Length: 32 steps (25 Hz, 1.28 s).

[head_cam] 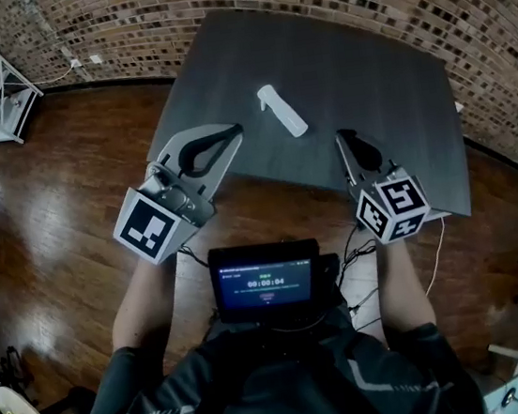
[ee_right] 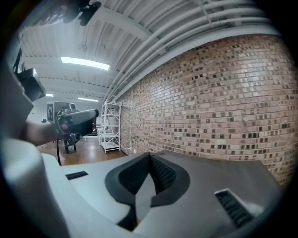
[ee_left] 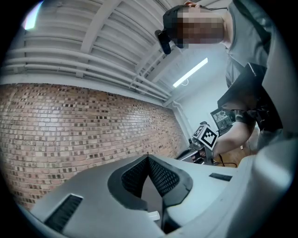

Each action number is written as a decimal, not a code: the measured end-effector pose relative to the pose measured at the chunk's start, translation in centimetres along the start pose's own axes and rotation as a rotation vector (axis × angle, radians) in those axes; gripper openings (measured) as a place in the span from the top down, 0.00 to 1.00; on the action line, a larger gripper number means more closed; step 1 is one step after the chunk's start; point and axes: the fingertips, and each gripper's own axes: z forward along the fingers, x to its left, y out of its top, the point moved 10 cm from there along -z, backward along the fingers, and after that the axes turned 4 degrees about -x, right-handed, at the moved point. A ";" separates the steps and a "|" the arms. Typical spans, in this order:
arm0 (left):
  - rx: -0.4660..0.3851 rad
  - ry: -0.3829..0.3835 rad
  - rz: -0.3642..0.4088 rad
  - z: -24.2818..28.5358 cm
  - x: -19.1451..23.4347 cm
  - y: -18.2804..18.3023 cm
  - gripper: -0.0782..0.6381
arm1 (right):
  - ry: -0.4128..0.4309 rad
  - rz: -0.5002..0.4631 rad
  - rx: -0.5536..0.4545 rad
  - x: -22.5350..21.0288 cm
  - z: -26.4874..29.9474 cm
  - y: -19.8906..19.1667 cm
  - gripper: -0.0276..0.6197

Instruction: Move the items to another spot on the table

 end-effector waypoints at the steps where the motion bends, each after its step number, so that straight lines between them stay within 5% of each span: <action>1: 0.004 0.012 -0.002 0.8 0.5 -0.5 0.90 | 0.009 0.007 0.005 -1.0 0.9 -0.1 0.95; 10: 0.051 0.086 -0.008 6.7 4.8 -5.0 0.90 | 0.113 0.013 0.039 -7.7 8.3 -0.6 0.95; 12: 0.065 0.091 -0.002 7.9 5.4 -5.6 0.90 | 0.153 0.002 0.060 -8.5 9.9 -0.8 0.84; 15: 0.076 0.101 0.002 8.8 6.5 -6.5 0.90 | 0.191 0.005 0.092 -9.4 12.5 -1.3 0.83; 17: 0.090 0.109 -0.003 9.0 7.3 -7.1 0.90 | 0.212 0.026 0.124 -9.5 14.1 -1.9 0.66; 19: 0.104 0.105 -0.007 9.0 8.4 -7.7 0.90 | 0.229 0.040 0.164 -9.7 15.8 -2.6 0.65; 26: 0.081 0.070 -0.033 8.9 13.0 -10.5 0.90 | 0.188 0.069 0.354 -9.9 22.4 -7.9 0.46; 32: 0.069 0.069 -0.066 8.3 17.0 -12.5 0.90 | 0.151 0.056 0.519 -9.8 27.4 -12.2 0.45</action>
